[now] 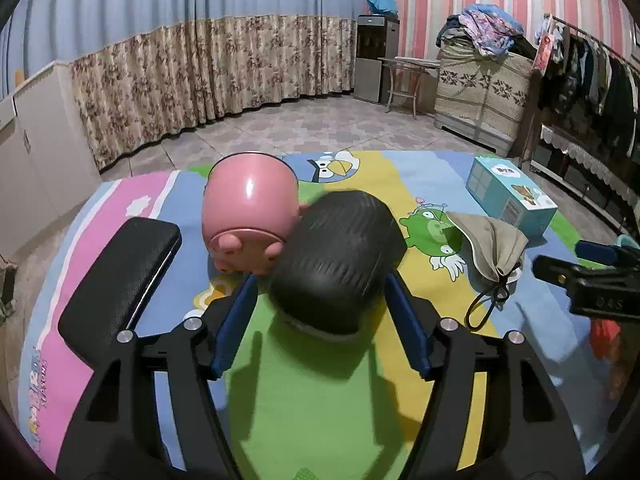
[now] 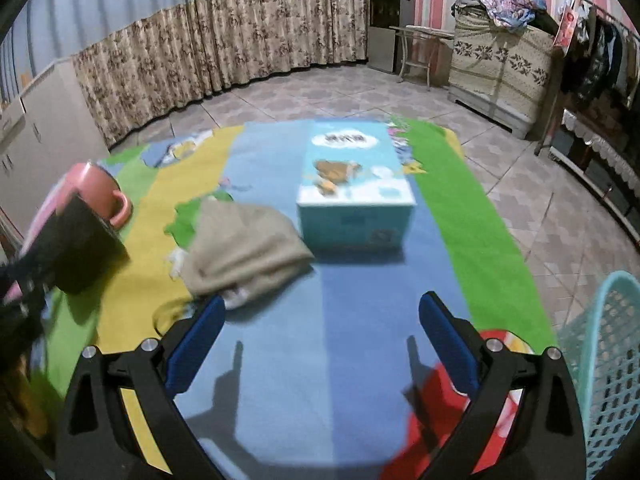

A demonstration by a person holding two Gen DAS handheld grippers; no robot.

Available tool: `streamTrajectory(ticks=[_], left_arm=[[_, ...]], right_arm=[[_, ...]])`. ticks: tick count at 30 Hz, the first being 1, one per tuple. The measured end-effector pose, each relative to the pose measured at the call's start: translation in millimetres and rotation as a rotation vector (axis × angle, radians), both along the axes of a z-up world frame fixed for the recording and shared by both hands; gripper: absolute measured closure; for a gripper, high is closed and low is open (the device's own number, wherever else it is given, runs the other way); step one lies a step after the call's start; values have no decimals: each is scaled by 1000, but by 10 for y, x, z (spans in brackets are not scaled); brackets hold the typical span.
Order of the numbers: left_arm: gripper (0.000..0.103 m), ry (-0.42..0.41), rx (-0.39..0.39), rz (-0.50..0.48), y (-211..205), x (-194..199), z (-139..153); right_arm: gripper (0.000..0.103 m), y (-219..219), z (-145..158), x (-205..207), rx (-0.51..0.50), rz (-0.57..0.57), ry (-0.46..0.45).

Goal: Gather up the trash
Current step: 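Grasp the beige cloth bag by its top with the right tool, then lift the black cup with the left tool while the right tool carries the cloth bag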

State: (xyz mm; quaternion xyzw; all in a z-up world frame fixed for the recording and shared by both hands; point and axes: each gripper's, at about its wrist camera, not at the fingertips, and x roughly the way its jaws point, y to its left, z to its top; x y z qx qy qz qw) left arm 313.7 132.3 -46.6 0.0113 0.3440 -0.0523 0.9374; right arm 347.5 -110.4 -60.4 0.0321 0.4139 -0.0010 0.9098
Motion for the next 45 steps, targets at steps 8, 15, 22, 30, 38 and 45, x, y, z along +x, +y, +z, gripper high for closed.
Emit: streamTrajectory(ticks=[8, 15, 22, 30, 38, 45], left_arm=[[32, 9, -12, 9, 58, 28, -27], [30, -2, -35, 16, 99, 73, -28], [61, 5, -31, -46, -20, 45, -74], [97, -5, -7, -99, -177, -12, -84], [101, 21, -41, -104, -309, -233, -13], [98, 31, 7, -101, -544, -633, 84]], right_arm=[[24, 171, -179, 289, 52, -13, 69], [72, 298, -249, 298, 98, 65, 70], [89, 73, -171, -6, 105, 68, 40], [90, -600, -22, -648, 97, -3, 5], [90, -1031, 161, -1239, 80, -11, -55], [90, -1162, 52, -1497, 67, 23, -82]])
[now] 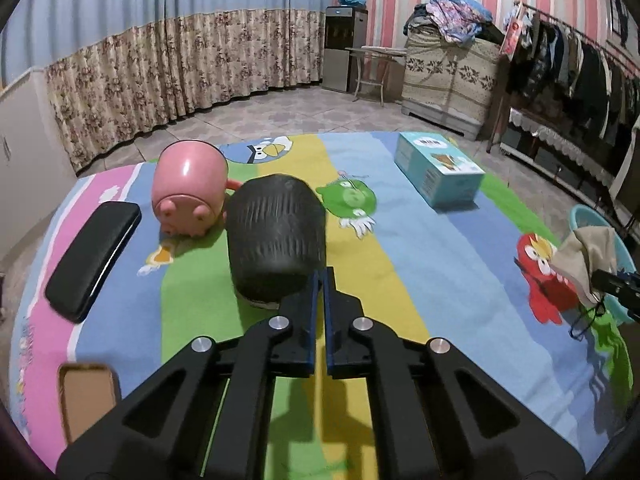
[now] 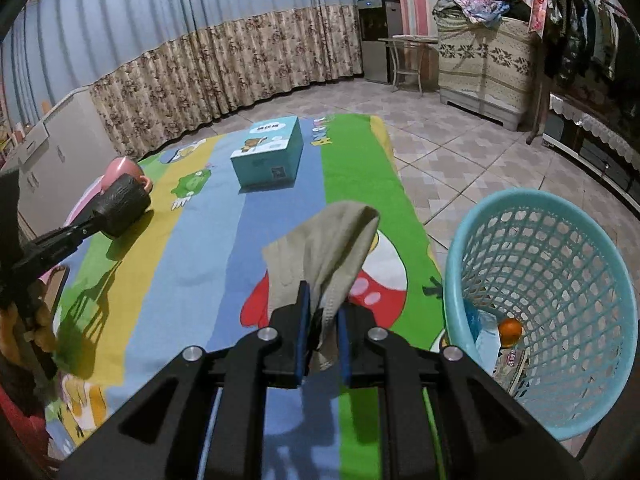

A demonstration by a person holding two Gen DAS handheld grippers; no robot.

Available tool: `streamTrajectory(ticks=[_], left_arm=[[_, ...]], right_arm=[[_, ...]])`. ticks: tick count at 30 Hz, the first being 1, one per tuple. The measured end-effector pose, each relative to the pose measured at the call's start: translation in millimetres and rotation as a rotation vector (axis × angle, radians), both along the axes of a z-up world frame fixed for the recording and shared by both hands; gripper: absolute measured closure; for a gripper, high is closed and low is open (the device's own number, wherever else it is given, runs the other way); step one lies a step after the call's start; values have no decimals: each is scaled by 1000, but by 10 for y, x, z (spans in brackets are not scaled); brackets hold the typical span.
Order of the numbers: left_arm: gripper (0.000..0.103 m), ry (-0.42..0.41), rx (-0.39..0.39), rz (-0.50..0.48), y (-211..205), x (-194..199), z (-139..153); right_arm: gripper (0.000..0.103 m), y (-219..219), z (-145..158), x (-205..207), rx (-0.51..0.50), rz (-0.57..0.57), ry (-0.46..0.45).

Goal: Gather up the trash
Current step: 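Lift the black cup with the left tool while the right tool carries the cloth bag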

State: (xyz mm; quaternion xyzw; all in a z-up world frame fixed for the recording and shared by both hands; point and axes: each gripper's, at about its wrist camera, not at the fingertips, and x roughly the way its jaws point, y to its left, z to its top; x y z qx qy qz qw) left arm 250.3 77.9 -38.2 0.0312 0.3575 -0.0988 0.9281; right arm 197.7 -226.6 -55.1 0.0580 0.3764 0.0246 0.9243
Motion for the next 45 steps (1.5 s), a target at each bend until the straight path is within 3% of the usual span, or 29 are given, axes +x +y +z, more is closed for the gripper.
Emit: streamTrajectory(ticks=[2, 3, 4, 8, 12, 13, 15, 21, 24, 26, 33, 39, 45], left_arm=[[72, -3, 15, 8, -22, -110, 28], [47, -14, 28, 24, -19, -164, 44], [29, -31, 40, 46, 10, -221, 57], [22, -35, 99, 98, 64, -162, 57], [14, -4, 78, 121, 99, 64, 48], [14, 4, 78, 126, 95, 127, 28], [14, 36, 77, 126, 59, 278, -53], [16, 64, 114, 127, -57, 478, -213], [38, 79, 124, 119, -70, 530, -240], [38, 79, 116, 116, -49, 540, -230], [38, 52, 124, 128, -27, 458, -162], [38, 7, 109, 124, -90, 244, 25], [38, -44, 84, 120, -251, -1, 245]], right_arm=[[90, -10, -46, -4, -7, 1, 4], [90, -30, -73, -3, 0, 2, 8], [90, -45, -89, -2, 7, 5, 9], [90, -91, -103, 16, 24, 13, 6], [84, -115, -104, 44, 43, 6, 11], [78, -127, -111, 56, 40, 2, 15], [49, -167, -130, 63, 36, -26, 5], [38, -181, -198, 188, 30, -36, 34], [38, -148, -273, 258, 21, -36, 60], [42, -116, -312, 289, 19, -29, 77], [71, 6, -296, 281, 11, 25, 70], [76, 6, -157, 156, 18, 47, 27], [76, -306, 194, -90, 38, -11, -71]])
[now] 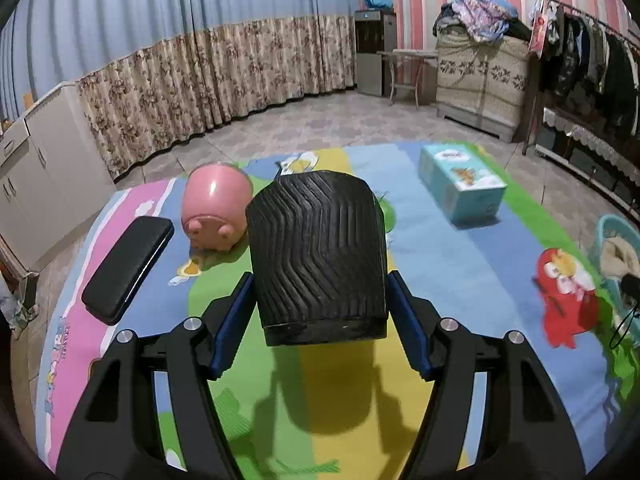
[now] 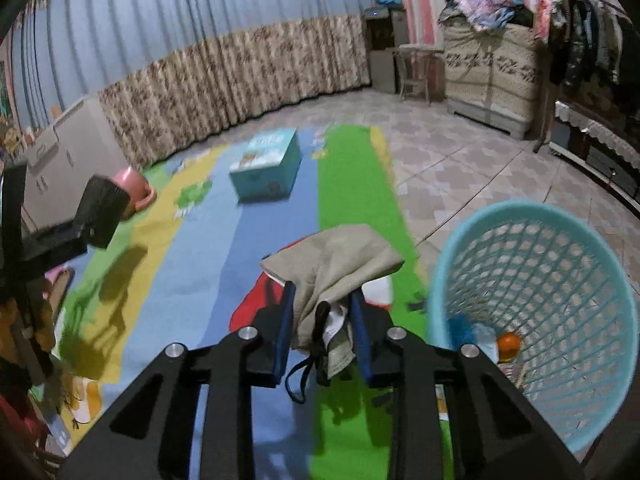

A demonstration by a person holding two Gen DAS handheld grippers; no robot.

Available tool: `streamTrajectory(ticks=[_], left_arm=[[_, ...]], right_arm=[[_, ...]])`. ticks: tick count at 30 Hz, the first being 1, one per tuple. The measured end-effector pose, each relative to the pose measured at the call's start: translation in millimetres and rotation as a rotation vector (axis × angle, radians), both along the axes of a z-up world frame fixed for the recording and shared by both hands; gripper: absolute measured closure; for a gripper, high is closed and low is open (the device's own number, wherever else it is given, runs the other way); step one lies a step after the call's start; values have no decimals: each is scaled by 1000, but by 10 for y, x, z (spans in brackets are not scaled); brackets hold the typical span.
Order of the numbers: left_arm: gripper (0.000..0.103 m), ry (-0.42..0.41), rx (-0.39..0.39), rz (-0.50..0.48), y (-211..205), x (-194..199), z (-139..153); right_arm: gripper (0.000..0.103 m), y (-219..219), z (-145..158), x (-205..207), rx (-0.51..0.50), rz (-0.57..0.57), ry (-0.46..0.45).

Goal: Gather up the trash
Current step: 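Lift the black cup with the left tool while the right tool carries the cloth bag, then lower the black cup and cloth bag into the basket and open both tools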

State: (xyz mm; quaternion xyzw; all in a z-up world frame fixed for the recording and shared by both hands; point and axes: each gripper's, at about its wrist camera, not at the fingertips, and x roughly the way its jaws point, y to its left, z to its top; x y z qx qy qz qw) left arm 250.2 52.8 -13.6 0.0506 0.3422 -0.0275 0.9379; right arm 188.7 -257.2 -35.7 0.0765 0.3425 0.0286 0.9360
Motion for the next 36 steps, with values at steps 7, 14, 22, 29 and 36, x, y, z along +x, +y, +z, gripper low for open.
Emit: streamTrajectory(ticks=[7, 14, 22, 29, 36], left_arm=[[38, -74, -40, -40, -398, -270, 267], [38, -101, -92, -128, -1059, -452, 359], [38, -110, -123, -247, -1875, -590, 349], [38, -88, -141, -344, -2575, -681, 197], [38, -78, -126, -458, -3182, -776, 16]], right_arm=[[76, -660, 325, -356, 4, -146, -81], [76, -1384, 367, -700, -38, -299, -89], [76, -2046, 269, -968, 24, -441, -104], [76, -2125, 179, -925, 18, -459, -94], [76, -2195, 92, -885, 29, -465, -78]])
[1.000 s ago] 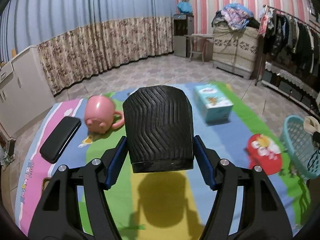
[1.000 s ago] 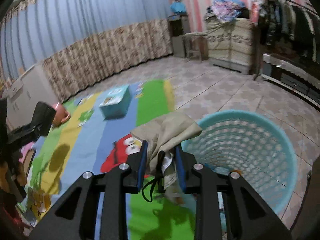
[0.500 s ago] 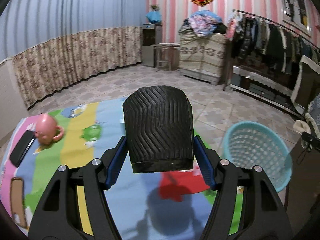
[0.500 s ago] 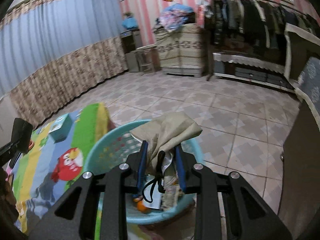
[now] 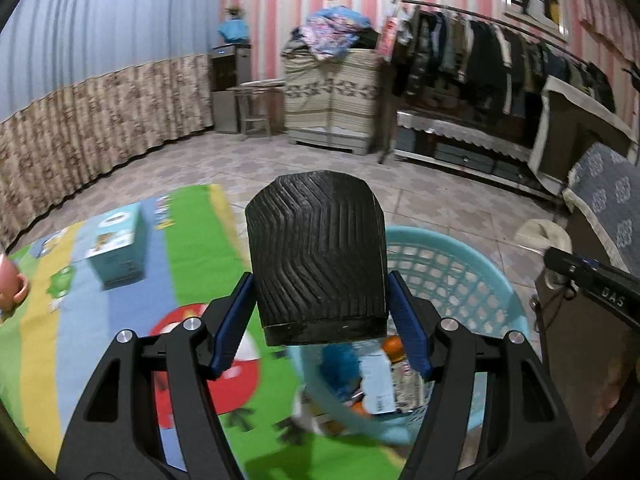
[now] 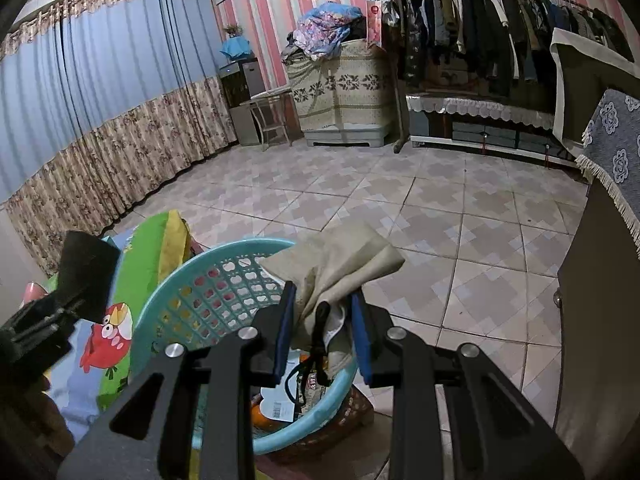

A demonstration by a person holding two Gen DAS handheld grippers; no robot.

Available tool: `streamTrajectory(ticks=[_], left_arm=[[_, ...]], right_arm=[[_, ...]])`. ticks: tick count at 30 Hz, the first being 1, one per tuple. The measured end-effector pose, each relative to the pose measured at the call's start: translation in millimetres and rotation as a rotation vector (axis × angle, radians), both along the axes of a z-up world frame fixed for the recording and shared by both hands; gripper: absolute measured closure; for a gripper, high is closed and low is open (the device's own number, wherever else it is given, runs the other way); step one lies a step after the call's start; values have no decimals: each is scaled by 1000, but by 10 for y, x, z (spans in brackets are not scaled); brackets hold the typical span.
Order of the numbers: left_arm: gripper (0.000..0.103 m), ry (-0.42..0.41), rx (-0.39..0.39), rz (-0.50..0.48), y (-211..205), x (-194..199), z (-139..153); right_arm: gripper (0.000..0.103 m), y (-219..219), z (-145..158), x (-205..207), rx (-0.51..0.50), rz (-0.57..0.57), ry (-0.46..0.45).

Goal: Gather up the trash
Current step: 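Lower the black cup and cloth bag into the basket and open both tools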

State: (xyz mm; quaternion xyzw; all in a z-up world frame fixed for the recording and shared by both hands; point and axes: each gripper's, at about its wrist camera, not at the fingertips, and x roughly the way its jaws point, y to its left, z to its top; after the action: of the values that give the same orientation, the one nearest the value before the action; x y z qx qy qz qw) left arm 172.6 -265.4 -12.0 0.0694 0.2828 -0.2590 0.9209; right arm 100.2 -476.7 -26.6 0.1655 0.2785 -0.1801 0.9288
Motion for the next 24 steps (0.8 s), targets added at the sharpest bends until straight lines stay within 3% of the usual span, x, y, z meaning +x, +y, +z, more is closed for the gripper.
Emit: streamTrajectory(ticks=[12, 16, 24], left_arm=[[37, -16, 27, -46, -364, 143, -139], [24, -25, 47, -37, -418, 215, -126], [13, -51, 54, 17, -205, 200, -25]], right_arm=[[76, -9, -143, 172, 49, 13, 4], [76, 4, -129, 200, 35, 16, 2], [76, 50, -135, 249, 16, 17, 13]])
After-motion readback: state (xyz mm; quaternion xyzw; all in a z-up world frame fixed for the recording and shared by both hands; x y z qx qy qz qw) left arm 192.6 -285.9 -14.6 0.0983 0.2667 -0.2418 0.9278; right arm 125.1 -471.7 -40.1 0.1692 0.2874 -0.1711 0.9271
